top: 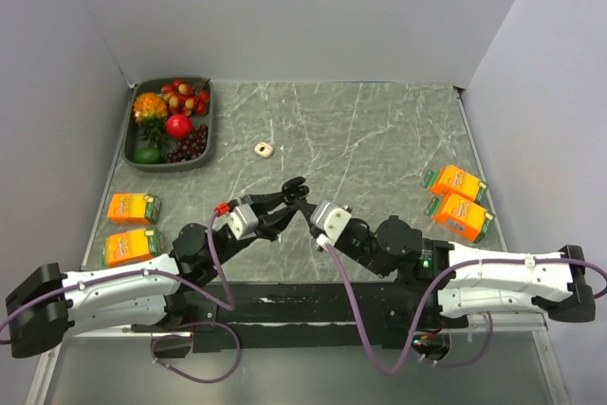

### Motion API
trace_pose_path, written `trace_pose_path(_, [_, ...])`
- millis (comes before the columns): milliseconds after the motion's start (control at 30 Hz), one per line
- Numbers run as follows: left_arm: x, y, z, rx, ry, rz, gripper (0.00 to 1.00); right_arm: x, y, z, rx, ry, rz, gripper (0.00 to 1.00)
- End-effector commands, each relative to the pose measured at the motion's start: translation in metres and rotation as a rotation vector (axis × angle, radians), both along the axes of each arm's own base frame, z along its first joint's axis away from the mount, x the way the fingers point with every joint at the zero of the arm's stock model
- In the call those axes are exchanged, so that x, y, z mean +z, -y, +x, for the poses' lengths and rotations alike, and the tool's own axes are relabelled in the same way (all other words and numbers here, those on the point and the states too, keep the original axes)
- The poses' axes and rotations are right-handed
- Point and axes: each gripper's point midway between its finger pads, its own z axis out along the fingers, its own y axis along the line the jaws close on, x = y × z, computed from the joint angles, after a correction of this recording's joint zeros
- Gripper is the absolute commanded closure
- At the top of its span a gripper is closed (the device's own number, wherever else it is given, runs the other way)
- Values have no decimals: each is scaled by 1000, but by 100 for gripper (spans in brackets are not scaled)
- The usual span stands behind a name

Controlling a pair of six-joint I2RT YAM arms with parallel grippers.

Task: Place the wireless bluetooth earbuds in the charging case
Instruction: Place the earbud in the charging case.

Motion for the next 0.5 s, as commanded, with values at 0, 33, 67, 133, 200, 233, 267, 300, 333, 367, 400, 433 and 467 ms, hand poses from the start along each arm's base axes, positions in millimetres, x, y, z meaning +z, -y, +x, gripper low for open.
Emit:
trace_pose_path(0, [22, -5, -10, -35, 39, -75, 99, 26, 11, 12, -66, -8, 71, 100])
trace_pose_path(33, [22, -5, -11, -35, 39, -77, 99, 26, 11, 13, -68, -8, 71, 100])
trace_pose_path(67, [22, -5, -10, -34, 38, -77, 99, 26, 11, 13, -69, -8, 71, 100])
trace_pose_path(133, [20, -4, -11, -37, 36, -73, 99, 27, 13, 14, -74, -5, 73, 100])
trace_pose_path(200, [21, -5, -10, -35, 38, -76, 99, 28, 13, 11, -61, -1, 73, 100])
trace_pose_path(233, [21, -5, -10, -33, 38, -74, 99, 28, 13, 10, -53, -1, 77, 100])
trace_pose_path(267, [20, -5, -10, -31, 38, -74, 99, 29, 15, 9, -51, 1, 86, 100])
trace_pose_path(300, [20, -5, -9, -30, 37, -74, 99, 37, 20, 9, -49, 5, 118, 100])
trace_pose_path(333, [20, -5, -10, -31, 37, -73, 99, 38, 21, 8, -47, 2, 131, 100])
trace_pose_path(367, [20, -5, -10, -34, 36, -73, 99, 41, 23, 8, -50, 4, 139, 100])
trace_pose_path(400, [21, -5, -10, -31, 35, -75, 99, 45, 24, 9, -59, 5, 151, 100])
trace_pose_path(433, [19, -5, -9, -31, 32, -70, 99, 46, 28, 12, -83, 4, 159, 100])
trace_pose_path(467, [19, -5, -10, -32, 32, -72, 99, 49, 32, 15, -106, 2, 175, 100])
